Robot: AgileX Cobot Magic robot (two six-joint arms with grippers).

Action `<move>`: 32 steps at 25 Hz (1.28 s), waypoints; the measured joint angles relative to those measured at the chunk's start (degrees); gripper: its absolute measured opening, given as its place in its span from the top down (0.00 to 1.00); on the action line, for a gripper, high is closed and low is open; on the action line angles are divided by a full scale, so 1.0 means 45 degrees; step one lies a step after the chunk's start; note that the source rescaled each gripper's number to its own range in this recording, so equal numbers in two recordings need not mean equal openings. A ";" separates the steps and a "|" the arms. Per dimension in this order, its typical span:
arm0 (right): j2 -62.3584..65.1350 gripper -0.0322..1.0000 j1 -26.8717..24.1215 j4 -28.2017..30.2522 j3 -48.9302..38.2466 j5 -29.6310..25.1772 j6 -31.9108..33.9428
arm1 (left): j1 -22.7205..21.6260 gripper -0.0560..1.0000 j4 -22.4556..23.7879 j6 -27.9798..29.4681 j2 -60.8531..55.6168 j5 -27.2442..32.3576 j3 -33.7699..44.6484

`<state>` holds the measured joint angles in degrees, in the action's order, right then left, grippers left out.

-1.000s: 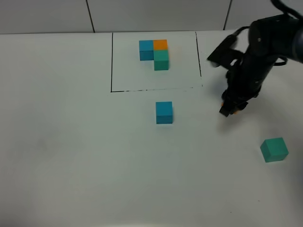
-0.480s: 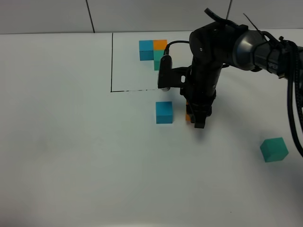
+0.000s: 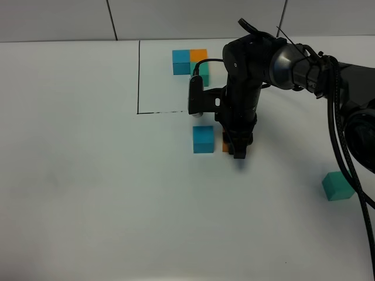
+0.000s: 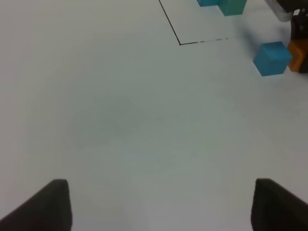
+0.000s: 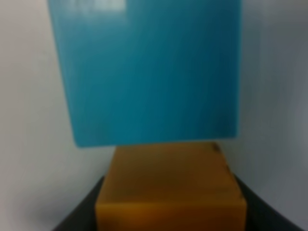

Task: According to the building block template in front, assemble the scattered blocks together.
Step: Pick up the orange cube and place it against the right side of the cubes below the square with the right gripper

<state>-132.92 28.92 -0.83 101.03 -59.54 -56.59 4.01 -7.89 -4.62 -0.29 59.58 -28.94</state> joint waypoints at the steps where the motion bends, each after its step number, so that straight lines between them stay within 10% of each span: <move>1: -0.0014 0.97 0.0014 -0.0018 0.0014 0.0050 0.0000 | 0.0000 0.30 0.0000 0.0000 0.0000 0.0000 0.0000; 32: -0.0249 0.97 0.0374 -0.0320 0.0143 0.0359 -0.0419 | 0.0000 0.30 0.0000 0.0000 0.0000 0.0000 0.0000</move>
<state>-134.04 30.61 -2.27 101.68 -57.92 -58.48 4.01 -7.89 -4.62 -0.29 59.58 -28.94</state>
